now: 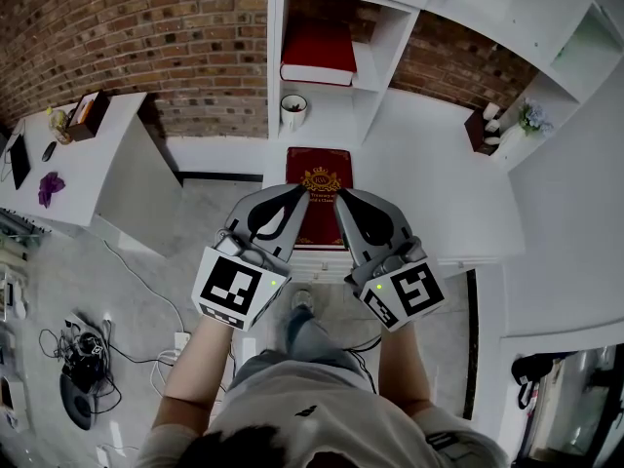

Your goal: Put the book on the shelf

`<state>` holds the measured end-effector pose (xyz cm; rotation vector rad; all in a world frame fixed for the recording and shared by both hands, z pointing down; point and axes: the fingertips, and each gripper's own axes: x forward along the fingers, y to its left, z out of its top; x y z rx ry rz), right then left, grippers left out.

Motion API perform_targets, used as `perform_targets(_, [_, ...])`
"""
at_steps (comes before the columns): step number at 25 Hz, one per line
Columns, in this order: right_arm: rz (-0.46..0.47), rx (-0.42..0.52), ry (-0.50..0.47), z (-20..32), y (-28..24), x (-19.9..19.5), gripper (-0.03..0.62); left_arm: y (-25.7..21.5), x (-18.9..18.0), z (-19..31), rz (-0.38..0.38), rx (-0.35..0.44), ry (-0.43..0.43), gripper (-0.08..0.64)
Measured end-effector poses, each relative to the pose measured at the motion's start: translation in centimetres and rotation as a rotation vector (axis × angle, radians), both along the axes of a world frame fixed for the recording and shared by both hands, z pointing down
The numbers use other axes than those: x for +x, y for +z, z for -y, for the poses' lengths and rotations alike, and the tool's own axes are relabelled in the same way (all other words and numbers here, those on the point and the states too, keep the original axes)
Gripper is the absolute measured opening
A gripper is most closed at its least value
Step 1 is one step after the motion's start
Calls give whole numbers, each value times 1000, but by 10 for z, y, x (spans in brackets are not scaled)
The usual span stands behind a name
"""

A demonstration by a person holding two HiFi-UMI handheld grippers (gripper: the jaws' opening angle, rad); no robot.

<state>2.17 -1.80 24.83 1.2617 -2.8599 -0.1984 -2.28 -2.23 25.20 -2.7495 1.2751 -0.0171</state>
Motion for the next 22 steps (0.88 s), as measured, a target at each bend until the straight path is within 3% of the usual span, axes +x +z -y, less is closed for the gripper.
perform_targets(22, [-2,1,5,-7,2,6,9,4,11,-7,9,0,24,14])
